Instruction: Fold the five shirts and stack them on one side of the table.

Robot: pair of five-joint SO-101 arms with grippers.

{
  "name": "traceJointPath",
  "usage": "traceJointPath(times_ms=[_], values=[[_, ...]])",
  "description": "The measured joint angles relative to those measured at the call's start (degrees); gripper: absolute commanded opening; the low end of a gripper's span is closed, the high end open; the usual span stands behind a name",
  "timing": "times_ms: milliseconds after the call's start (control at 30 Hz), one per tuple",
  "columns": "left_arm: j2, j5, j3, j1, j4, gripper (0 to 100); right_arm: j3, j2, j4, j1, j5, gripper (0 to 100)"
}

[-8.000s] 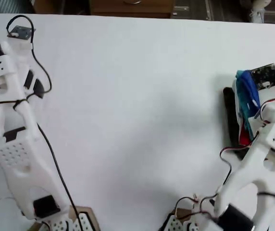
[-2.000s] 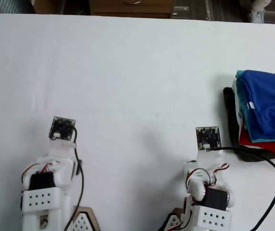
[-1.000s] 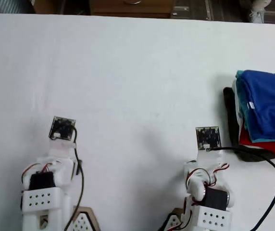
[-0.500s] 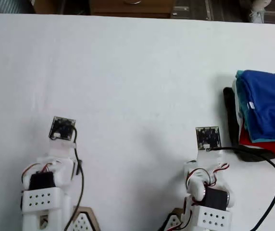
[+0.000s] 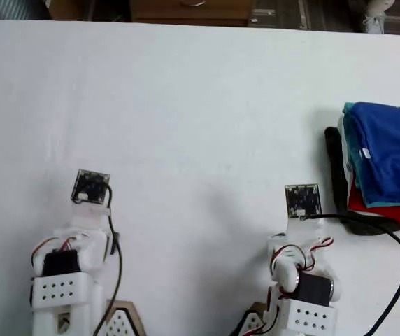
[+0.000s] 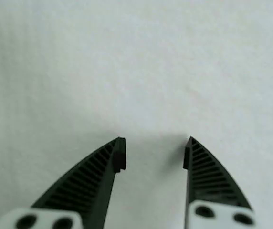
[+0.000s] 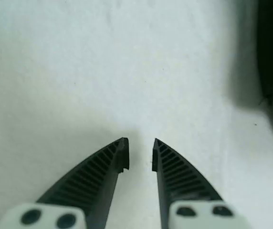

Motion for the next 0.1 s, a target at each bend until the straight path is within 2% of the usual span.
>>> traceJointPath(times_ms=[100], values=[[0.0, 0.0, 0.0, 0.0, 0.0, 22, 0.0, 0.0, 0.0, 0.0, 0.0, 8.8]])
